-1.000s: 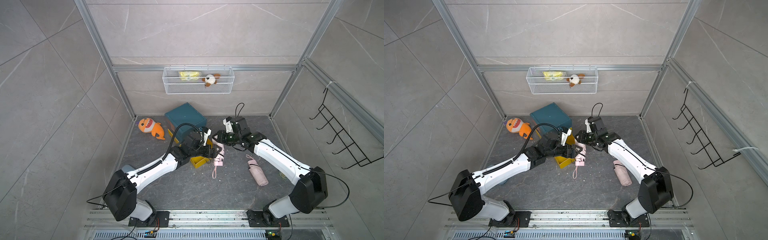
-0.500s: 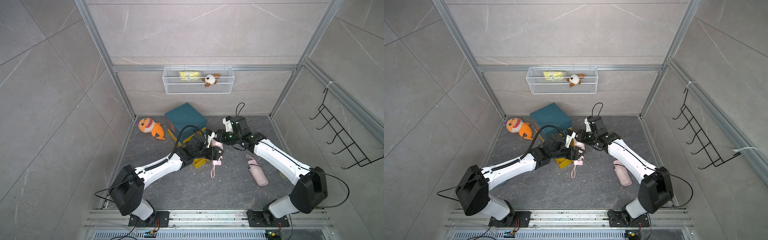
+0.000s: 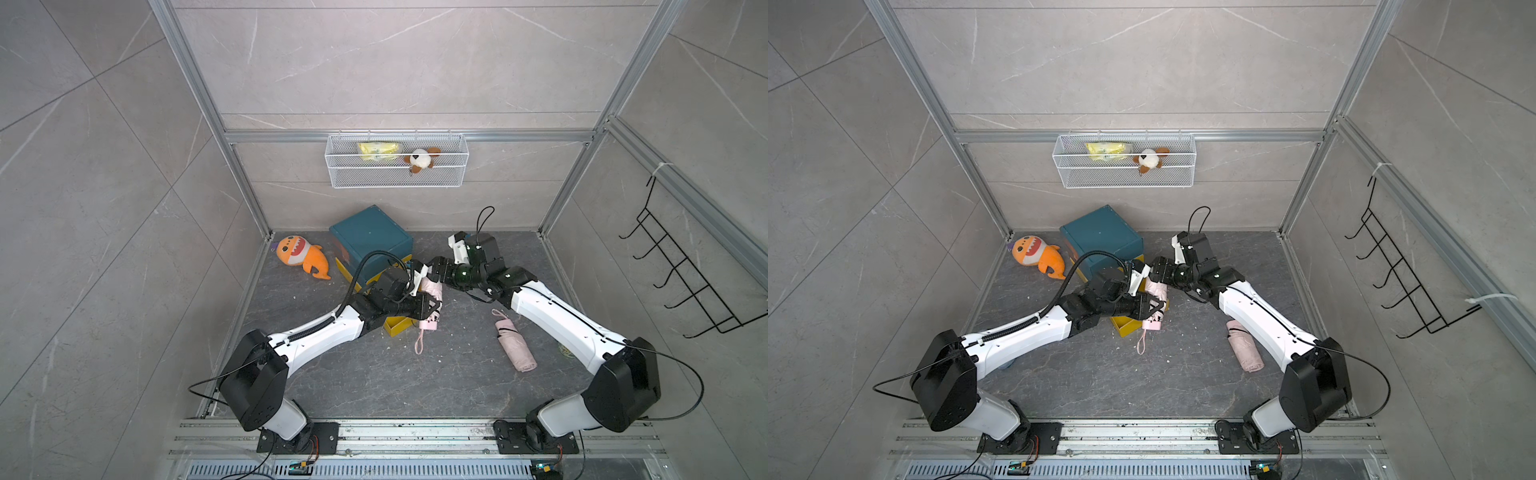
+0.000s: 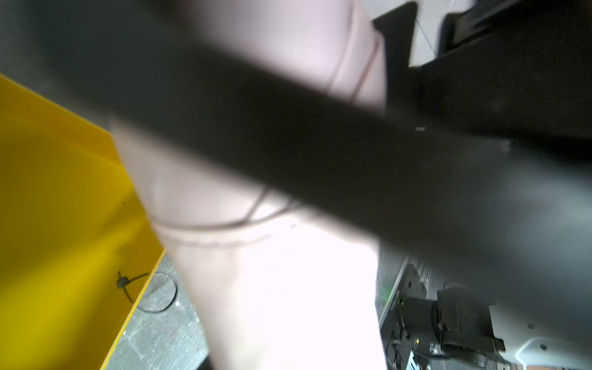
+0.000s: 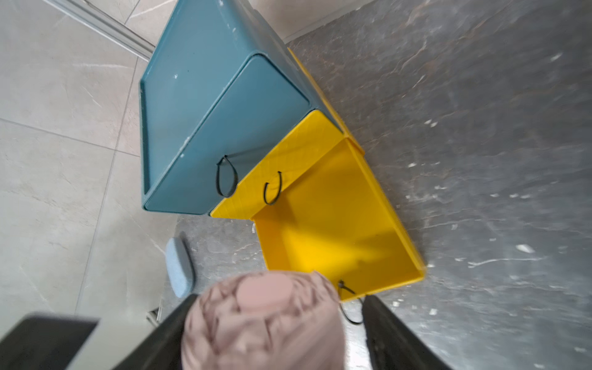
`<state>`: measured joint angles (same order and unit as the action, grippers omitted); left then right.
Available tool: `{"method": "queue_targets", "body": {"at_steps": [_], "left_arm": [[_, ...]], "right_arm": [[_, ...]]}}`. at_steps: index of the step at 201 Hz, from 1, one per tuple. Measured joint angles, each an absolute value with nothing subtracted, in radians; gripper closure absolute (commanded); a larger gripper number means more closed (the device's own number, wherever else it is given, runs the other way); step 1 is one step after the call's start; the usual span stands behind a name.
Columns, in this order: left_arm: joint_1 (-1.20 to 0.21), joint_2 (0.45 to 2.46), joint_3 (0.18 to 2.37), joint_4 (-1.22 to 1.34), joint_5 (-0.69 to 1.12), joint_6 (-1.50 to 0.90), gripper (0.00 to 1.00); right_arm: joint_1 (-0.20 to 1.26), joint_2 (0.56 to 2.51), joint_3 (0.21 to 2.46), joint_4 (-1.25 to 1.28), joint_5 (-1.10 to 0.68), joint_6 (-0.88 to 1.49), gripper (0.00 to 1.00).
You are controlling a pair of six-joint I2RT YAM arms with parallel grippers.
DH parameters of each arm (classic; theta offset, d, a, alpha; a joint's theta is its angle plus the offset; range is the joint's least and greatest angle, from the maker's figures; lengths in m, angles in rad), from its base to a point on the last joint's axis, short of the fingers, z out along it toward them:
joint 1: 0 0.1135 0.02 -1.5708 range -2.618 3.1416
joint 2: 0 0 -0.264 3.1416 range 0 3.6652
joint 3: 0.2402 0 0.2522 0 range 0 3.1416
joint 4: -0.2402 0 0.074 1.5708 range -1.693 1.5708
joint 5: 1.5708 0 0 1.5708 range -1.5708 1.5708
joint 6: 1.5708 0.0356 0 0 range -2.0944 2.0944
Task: Place the umbrella in the drawer by color
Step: Pick up the umbrella from the center of the board, then place the umbrella in the drawer.
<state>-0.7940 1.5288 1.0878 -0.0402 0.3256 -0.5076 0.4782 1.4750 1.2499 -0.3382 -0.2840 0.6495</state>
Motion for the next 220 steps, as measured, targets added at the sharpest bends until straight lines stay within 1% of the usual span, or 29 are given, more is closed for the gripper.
{"method": "queue_targets", "body": {"at_steps": [37,62,108,153,220], "left_arm": [[-0.732,1.511,1.088,-0.114,0.418,-0.478,0.71],[-0.702,1.508,1.097,-0.16,0.468,-0.452,0.71],[-0.684,1.51,1.115,-0.196,0.615,-0.433,0.7],[-0.66,1.549,1.169,-0.186,0.759,-0.433,0.7],[-0.65,1.598,1.211,-0.188,0.844,-0.416,0.69]], "right_arm": [[0.416,1.319,1.167,-0.315,-0.278,0.608,0.1],[0.373,1.262,1.13,-0.287,-0.307,0.58,0.1],[0.336,1.224,1.023,-0.251,-0.437,0.534,0.09],[0.331,1.195,0.945,-0.169,-0.565,0.543,0.08],[0.331,1.219,0.873,0.029,-0.685,0.65,0.08]]}}
